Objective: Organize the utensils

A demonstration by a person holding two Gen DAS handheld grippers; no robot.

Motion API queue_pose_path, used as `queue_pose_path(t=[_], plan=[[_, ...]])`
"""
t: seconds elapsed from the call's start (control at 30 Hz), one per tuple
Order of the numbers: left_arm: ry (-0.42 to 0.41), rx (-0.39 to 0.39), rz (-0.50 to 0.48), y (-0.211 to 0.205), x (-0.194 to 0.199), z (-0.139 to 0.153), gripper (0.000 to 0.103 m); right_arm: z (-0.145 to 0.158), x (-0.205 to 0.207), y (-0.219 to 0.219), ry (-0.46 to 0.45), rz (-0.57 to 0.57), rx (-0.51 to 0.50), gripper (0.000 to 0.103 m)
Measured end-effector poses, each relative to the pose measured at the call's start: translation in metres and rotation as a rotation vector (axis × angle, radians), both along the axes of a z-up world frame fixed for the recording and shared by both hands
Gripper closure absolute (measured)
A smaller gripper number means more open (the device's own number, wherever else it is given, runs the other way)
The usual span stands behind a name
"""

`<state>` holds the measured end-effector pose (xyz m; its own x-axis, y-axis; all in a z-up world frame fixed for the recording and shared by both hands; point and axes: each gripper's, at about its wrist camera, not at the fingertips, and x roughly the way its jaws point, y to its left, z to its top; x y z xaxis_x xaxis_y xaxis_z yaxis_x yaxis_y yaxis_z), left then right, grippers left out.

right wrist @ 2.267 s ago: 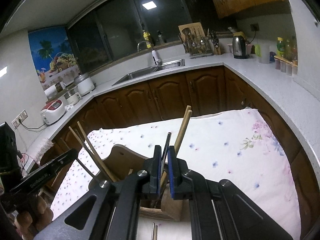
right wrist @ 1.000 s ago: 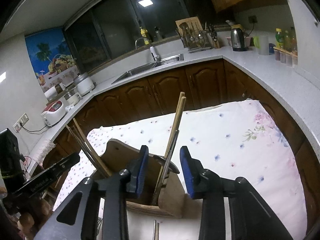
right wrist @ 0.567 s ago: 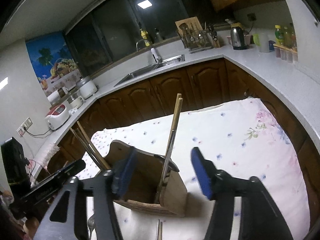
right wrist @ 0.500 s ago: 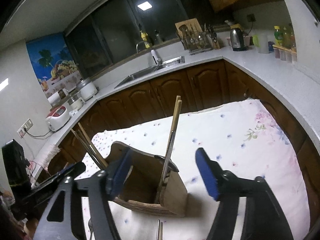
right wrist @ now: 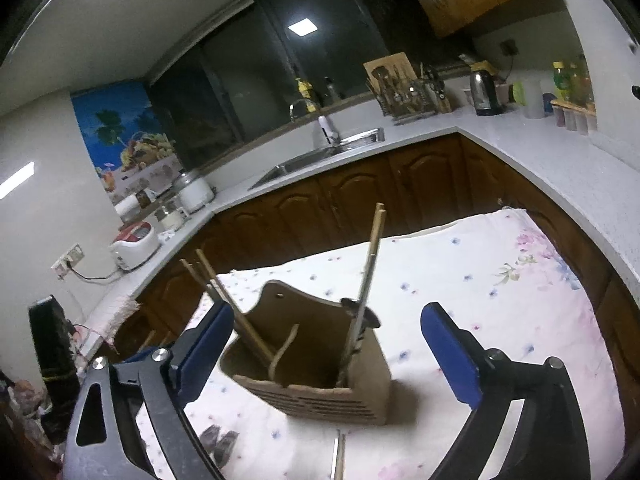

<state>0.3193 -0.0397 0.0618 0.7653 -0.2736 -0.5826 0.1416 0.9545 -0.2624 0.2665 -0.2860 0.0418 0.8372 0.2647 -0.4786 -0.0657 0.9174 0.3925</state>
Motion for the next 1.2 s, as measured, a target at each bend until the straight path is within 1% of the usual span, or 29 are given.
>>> queue_pose_path(t=[0.17, 0.27, 0.43, 0.53, 0.6, 0.67, 0.77, 0.87, 0.97, 1.03, 1.07, 1.2], plan=[[-0.021, 0.008, -0.005, 0.007, -0.029, 0.006, 0.007, 0.007, -0.021, -0.004, -0.032, -0.001, 0.069, 0.005], [-0.029, 0.003, -0.007, 0.014, -0.050, 0.007, 0.005, 0.011, -0.037, -0.001, -0.047, 0.006, 0.066, 0.005], [-0.048, 0.006, -0.012, 0.023, -0.091, 0.012, 0.005, 0.017, -0.071, 0.013, -0.072, 0.041, 0.027, 0.005], [-0.086, 0.023, -0.004, 0.030, -0.119, 0.018, 0.005, 0.022, -0.091, 0.018, -0.091, 0.052, 0.010, 0.004], [-0.107, 0.032, 0.002, 0.035, -0.137, 0.019, 0.001, 0.025, -0.109, 0.021, -0.112, 0.043, -0.001, 0.002], [-0.133, 0.049, 0.000, 0.037, -0.159, 0.019, 0.001, 0.025, -0.127, 0.025, -0.136, 0.039, -0.030, 0.001], [-0.145, 0.084, -0.013, 0.038, -0.180, 0.018, 0.001, 0.026, -0.145, 0.031, -0.152, 0.029, -0.087, 0.001], [-0.162, 0.087, -0.016, 0.044, -0.198, 0.022, 0.001, 0.028, -0.169, 0.036, -0.185, 0.014, -0.132, 0.001], [-0.182, 0.064, -0.016, 0.053, -0.214, 0.036, 0.001, 0.041, -0.191, 0.037, -0.234, 0.013, -0.140, 0.001], [-0.197, 0.051, -0.021, 0.060, -0.221, 0.045, 0.001, 0.062, -0.205, 0.037, -0.268, 0.015, -0.151, 0.000], [-0.216, 0.049, -0.023, 0.062, -0.227, 0.055, 0.001, 0.073, -0.211, 0.038, -0.288, 0.018, -0.160, 0.000], [-0.274, 0.039, -0.001, 0.072, -0.248, 0.073, 0.001, 0.109, -0.240, 0.043, -0.402, 0.000, -0.217, 0.000]])
